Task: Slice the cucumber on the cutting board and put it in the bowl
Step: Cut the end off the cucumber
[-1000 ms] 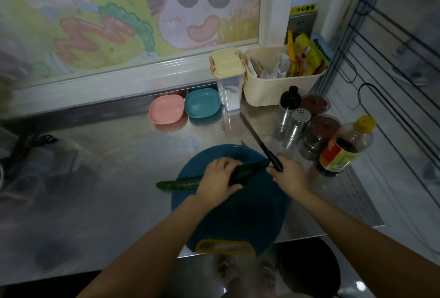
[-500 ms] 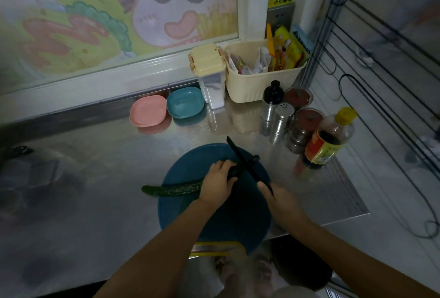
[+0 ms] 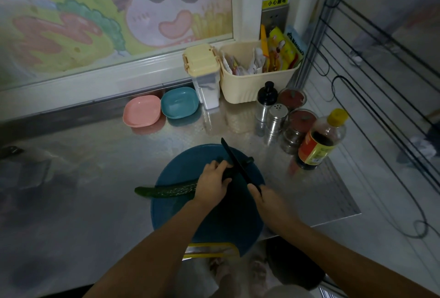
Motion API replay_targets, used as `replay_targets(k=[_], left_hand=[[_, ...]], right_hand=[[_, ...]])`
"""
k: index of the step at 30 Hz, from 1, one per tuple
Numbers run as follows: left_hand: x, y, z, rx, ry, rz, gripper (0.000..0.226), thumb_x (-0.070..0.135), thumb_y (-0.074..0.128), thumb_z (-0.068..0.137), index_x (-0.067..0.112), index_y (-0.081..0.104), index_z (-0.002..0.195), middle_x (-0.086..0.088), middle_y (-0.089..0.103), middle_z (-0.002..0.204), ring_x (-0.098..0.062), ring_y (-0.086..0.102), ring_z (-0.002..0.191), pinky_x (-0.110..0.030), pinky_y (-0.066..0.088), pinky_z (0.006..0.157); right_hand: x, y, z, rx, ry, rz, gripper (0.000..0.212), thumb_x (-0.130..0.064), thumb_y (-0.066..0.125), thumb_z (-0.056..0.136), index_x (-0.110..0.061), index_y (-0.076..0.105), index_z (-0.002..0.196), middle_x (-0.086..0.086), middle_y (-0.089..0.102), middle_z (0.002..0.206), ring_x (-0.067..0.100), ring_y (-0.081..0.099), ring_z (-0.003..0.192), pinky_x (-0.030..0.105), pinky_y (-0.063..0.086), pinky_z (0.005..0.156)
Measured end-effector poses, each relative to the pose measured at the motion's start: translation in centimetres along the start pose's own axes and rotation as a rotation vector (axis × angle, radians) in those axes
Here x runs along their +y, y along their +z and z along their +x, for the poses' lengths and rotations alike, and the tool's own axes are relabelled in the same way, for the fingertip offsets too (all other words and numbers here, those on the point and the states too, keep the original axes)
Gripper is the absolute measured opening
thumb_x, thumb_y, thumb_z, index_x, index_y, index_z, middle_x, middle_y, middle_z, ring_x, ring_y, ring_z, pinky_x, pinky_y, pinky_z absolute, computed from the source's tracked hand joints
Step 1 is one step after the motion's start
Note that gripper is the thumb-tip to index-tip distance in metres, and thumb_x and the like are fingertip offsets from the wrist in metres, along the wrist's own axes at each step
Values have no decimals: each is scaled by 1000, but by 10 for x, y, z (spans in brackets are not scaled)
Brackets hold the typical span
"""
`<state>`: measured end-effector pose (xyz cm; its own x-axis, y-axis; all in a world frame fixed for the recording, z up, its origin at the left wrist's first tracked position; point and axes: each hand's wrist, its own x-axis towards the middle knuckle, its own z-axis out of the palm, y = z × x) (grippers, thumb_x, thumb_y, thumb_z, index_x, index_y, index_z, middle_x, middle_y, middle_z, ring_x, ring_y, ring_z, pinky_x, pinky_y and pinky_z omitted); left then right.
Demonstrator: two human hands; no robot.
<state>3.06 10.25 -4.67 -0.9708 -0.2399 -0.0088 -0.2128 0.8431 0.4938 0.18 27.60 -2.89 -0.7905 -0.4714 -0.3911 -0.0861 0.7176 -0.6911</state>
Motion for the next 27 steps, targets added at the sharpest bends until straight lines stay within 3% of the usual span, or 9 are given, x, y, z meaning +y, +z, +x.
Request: replay_targets(k=[6, 10, 13, 17, 21, 24, 27], left_hand=[[2, 2, 2, 2, 12, 2, 32, 12, 64, 83, 16, 56, 114, -7, 54, 106, -23, 47, 97, -31, 40, 76], [1, 2, 1, 11, -3, -19, 33, 13, 64, 84, 16, 56, 116, -7, 53, 108, -23, 46, 99, -28, 38, 76], [-3, 1, 0, -3, 5, -17, 35, 14, 63, 86, 17, 54, 119, -7, 52, 109, -21, 46, 100, -23, 34, 75], [-4, -2, 1, -19, -17, -77, 37, 13, 66, 84, 16, 54, 119, -6, 54, 112, -20, 47, 104, -22, 35, 81], [-7, -5, 6, -65, -155, -195, 41, 15, 72, 79, 12, 56, 117, -5, 58, 117, -19, 51, 111, -28, 39, 97], [-4, -5, 6, -85, -138, -145, 41, 16, 72, 80, 12, 55, 117, -6, 58, 117, -21, 51, 110, -29, 39, 94], [3, -9, 3, -133, -35, -34, 39, 17, 67, 84, 12, 53, 121, -8, 55, 118, -23, 49, 110, -29, 37, 92]], right_hand=[[-6, -5, 10, -60, 46, 28, 42, -42, 29, 100, -20, 43, 67, -3, 46, 65, 8, 44, 57, 18, 30, 50], [-3, 10, 16, 5, 63, -173, 45, -44, 27, 100, -11, 55, 87, -2, 52, 73, 11, 48, 62, 21, 32, 52], [-3, 16, 16, 51, 65, -191, 46, -46, 27, 99, -10, 54, 88, -1, 55, 71, 13, 52, 63, 17, 36, 52], [-3, 7, 13, 25, 104, -13, 47, -44, 29, 100, -7, 57, 93, 0, 57, 74, 15, 55, 68, 18, 39, 56], [14, -17, 3, 110, 103, 151, 48, -43, 30, 100, -10, 62, 84, 5, 63, 76, 19, 60, 72, 31, 47, 66], [19, -38, 1, 98, 133, 199, 43, -39, 31, 100, -15, 58, 75, 0, 57, 67, 12, 56, 65, 25, 40, 60], [14, -49, 1, 63, 103, 207, 39, -38, 35, 100, -13, 60, 83, 2, 58, 71, 15, 57, 69, 27, 43, 63]])
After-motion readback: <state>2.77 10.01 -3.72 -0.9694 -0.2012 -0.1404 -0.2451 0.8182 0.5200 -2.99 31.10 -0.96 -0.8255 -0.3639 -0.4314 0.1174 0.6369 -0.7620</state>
